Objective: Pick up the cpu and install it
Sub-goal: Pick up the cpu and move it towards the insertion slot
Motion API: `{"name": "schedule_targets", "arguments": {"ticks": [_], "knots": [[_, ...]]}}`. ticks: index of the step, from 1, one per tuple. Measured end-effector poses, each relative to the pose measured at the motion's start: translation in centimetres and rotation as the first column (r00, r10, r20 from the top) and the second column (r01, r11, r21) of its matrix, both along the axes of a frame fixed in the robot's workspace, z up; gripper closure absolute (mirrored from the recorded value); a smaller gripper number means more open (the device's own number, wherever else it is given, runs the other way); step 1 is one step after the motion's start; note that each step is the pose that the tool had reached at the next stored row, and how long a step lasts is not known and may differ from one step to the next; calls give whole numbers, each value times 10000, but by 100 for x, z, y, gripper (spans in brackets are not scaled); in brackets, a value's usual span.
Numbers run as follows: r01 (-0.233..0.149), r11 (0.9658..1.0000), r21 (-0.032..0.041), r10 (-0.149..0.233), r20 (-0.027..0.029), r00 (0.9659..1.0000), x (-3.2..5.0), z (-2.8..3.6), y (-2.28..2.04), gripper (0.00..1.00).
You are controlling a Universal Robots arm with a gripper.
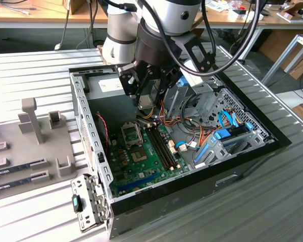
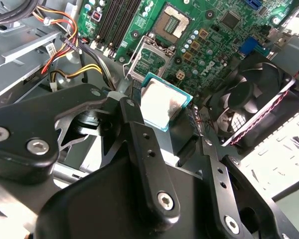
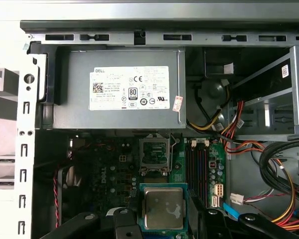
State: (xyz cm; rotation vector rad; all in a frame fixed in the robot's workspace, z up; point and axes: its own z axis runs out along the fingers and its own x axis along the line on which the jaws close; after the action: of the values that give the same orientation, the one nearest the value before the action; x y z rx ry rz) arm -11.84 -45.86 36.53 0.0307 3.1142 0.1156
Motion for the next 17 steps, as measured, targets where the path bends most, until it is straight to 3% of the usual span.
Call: {"name": "schedule_targets", "arguments": {"ticks": [17], "knots": [[0,10000,-5,0,0,10000,7,-27,0,53]]}}
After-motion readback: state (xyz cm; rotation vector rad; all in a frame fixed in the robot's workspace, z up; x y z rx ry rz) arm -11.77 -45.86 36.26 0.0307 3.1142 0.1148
